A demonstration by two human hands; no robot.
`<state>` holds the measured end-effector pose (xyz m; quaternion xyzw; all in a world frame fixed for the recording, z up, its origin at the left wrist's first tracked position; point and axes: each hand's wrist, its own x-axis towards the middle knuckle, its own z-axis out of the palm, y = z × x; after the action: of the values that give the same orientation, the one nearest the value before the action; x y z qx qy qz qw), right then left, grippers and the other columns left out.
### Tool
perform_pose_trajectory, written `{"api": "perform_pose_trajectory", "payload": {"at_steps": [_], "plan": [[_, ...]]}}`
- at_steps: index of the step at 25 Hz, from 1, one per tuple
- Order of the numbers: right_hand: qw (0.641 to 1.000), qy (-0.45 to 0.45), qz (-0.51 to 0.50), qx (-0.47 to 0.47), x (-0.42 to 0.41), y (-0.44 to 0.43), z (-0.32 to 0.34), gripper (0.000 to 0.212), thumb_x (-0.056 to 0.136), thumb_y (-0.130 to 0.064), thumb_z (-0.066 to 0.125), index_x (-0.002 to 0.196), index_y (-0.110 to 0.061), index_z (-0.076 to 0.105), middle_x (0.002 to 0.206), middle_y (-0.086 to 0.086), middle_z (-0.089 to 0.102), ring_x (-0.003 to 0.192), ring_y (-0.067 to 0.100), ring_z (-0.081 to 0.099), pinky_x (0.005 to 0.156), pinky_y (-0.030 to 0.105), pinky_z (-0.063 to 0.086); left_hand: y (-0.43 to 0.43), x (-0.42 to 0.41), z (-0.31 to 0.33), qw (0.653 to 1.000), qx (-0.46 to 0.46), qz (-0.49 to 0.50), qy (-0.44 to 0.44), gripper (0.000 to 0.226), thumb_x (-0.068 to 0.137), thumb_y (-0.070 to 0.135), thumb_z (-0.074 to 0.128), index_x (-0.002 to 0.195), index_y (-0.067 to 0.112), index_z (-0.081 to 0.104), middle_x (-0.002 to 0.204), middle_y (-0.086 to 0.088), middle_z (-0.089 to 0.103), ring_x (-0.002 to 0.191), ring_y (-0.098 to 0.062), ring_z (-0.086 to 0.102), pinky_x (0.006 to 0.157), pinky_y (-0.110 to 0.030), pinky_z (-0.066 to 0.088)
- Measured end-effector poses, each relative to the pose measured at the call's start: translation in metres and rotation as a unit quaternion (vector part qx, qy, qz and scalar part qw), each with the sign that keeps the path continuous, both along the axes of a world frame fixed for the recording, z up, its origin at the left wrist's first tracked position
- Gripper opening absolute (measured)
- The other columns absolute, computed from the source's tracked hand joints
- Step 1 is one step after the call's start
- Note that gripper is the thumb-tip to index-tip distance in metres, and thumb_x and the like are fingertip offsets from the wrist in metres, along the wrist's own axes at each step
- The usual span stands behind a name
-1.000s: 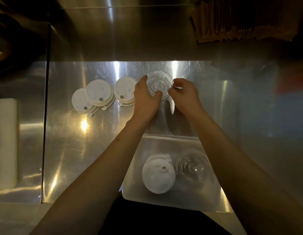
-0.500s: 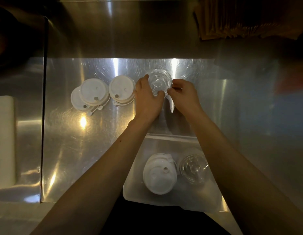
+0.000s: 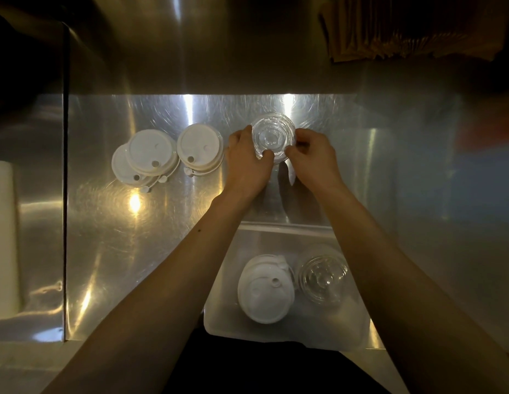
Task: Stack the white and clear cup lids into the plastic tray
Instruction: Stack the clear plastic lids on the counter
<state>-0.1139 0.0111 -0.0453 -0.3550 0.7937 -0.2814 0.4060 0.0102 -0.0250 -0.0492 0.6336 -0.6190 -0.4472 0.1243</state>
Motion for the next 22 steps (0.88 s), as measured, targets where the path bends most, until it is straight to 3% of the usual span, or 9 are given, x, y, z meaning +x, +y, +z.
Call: {"api": "perform_pose_trajectory", "payload": {"at_steps": [5,11,15,18,22], "plan": [[1.000,0.017,0.003,-0.002,-0.004,0.005,-0.001,0.033,0.072,-0.024,0.051,0.089,0.001,0.064,0.085,0.024,0.067,0.081,0.038,0.065,0.073,0.045,0.053,0.006,-0.005,0.007,1.000,0.007,-0.019,0.005,0.046,0.074,0.022,0.052,0.118,0.013,0.057,0.118,-0.013,0.057,0.107,-0.025,0.053,0.094,-0.038,0.049],[1.000,0.028,0.004,0.009,-0.008,0.010,-0.011,0.035,0.068,-0.027,0.051,0.090,-0.004,0.064,0.088,0.019,0.069,0.082,0.032,0.066,0.075,0.048,0.056,0.007,-0.005,0.009,1.000,0.011,-0.020,-0.002,0.045,0.070,0.026,0.049,0.109,0.007,0.059,0.110,-0.020,0.058,0.099,-0.030,0.057,0.084,-0.042,0.051],[0.999,0.020,-0.009,0.024,-0.007,0.013,-0.001,0.033,0.073,-0.024,0.056,0.102,-0.008,0.064,0.098,0.015,0.069,0.093,0.028,0.065,0.086,0.045,0.054,0.007,-0.002,0.012,1.000,0.016,-0.022,0.003,0.045,0.070,0.029,0.048,0.107,0.007,0.058,0.101,-0.017,0.064,0.100,-0.038,0.060,0.086,-0.050,0.053],[0.999,0.007,-0.025,0.024,-0.008,0.016,0.011,0.047,0.084,-0.018,0.062,0.130,-0.012,0.056,0.121,0.013,0.060,0.108,0.024,0.061,0.099,0.038,0.049,0.007,0.003,0.026,0.999,0.039,-0.009,0.018,0.052,0.081,0.025,0.054,0.131,0.013,0.048,0.127,-0.015,0.055,0.114,-0.027,0.057,0.102,-0.043,0.047],[1.000,-0.008,-0.029,0.008,-0.004,0.021,0.029,0.051,0.086,-0.015,0.060,0.136,-0.014,0.051,0.130,0.012,0.056,0.104,0.022,0.063,0.099,0.044,0.051,0.013,0.013,0.037,0.999,0.024,0.006,0.027,0.054,0.090,0.020,0.055,0.141,0.015,0.039,0.145,-0.009,0.044,0.129,-0.026,0.049,0.110,-0.041,0.041]]}}
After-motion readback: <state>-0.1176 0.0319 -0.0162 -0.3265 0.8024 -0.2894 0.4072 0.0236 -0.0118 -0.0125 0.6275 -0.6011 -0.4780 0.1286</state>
